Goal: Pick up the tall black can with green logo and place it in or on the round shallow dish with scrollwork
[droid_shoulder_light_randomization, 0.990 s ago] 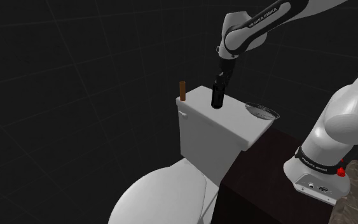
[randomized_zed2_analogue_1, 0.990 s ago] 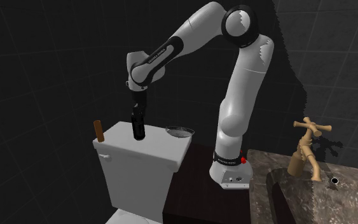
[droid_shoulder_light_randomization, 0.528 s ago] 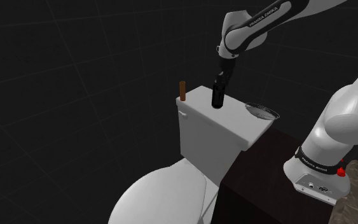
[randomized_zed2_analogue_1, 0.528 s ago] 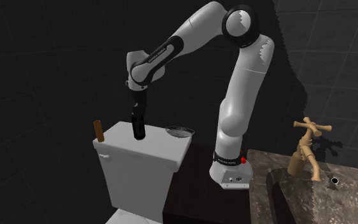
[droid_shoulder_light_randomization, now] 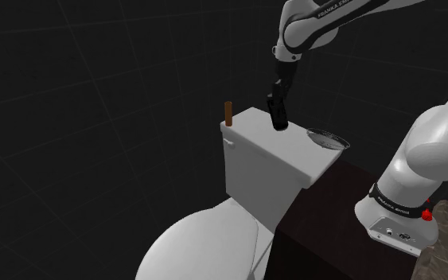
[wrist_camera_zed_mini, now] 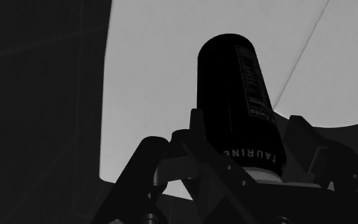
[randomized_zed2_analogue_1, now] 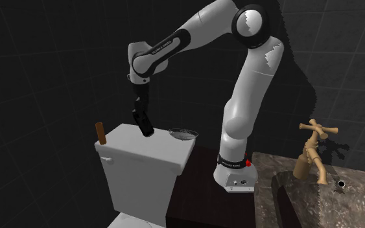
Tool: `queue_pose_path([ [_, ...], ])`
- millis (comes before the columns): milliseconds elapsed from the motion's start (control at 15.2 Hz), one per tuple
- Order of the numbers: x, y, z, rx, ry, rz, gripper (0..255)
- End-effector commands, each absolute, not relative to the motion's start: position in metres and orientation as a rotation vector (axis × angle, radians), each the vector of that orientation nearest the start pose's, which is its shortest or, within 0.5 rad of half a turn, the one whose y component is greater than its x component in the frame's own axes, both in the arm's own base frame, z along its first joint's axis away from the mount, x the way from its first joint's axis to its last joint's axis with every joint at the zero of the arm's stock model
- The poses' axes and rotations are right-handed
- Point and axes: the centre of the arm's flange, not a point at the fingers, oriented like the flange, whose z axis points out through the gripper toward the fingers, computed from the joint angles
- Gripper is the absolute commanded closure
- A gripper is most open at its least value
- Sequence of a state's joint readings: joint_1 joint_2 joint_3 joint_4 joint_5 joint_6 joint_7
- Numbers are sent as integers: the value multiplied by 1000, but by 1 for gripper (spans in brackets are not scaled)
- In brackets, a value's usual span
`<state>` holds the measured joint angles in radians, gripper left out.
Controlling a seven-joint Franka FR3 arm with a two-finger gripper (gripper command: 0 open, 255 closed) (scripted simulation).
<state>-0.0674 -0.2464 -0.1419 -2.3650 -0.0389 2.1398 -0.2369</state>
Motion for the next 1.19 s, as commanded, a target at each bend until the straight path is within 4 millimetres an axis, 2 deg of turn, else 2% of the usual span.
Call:
queue_pose_path([
  [0,454,-99,434,-3143,-82,-30,255],
  [858,454,-99,501,-3143,-82,-30,255],
  [1122,403,-108,514,-3143,-82,-30,255],
])
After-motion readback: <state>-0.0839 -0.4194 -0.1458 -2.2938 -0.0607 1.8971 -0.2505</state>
